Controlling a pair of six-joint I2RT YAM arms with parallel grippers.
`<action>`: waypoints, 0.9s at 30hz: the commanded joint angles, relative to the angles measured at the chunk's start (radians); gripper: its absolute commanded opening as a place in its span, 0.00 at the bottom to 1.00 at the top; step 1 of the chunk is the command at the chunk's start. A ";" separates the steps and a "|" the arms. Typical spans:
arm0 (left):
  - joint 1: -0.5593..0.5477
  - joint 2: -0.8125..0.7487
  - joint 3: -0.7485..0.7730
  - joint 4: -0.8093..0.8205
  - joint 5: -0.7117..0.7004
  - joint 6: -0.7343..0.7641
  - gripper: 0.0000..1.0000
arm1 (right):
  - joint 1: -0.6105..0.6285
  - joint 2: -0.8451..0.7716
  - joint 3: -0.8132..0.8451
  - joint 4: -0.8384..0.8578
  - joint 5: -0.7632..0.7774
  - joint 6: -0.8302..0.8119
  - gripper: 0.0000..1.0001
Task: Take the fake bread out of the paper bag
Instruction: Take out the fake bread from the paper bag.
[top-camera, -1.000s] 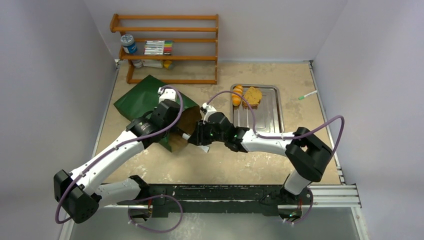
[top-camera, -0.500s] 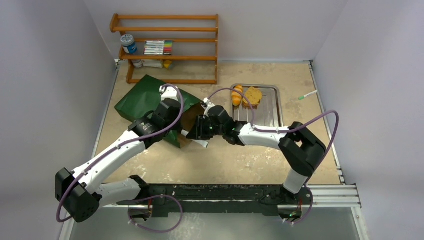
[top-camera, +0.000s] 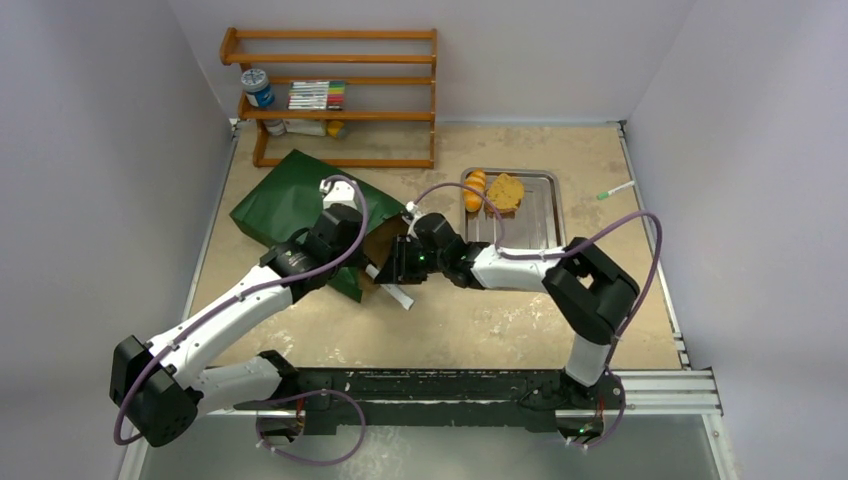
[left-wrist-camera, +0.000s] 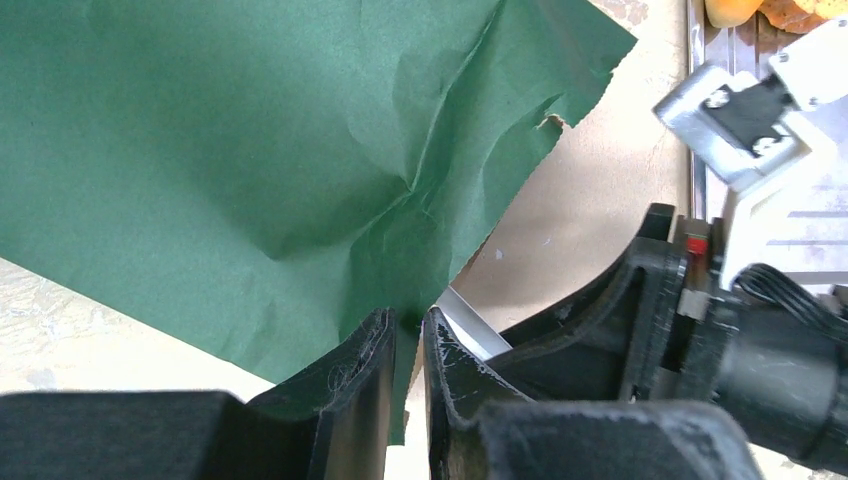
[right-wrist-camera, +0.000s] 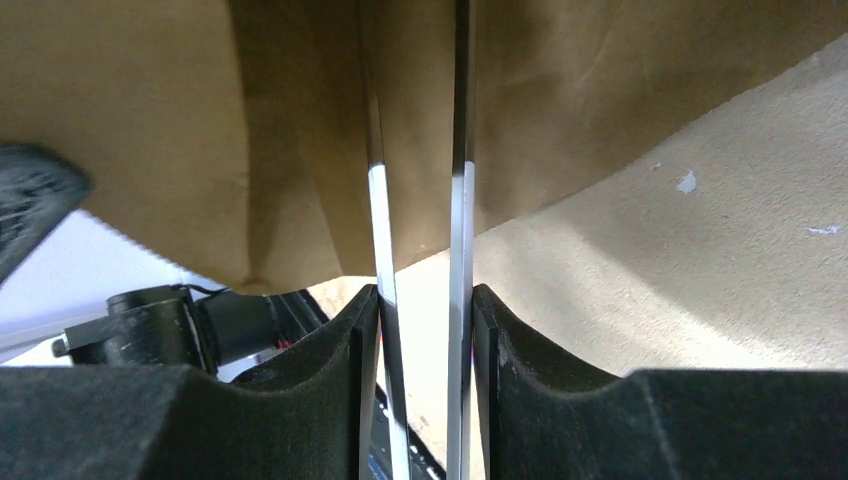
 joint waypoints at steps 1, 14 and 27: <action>0.002 -0.028 -0.009 0.037 0.001 -0.024 0.16 | -0.012 0.040 0.055 0.044 -0.058 0.015 0.38; 0.002 -0.020 -0.004 0.042 -0.003 -0.023 0.16 | -0.026 0.070 0.086 0.078 -0.192 0.009 0.38; 0.002 -0.015 0.035 0.053 0.016 0.024 0.16 | -0.047 0.018 0.094 -0.054 -0.292 -0.052 0.41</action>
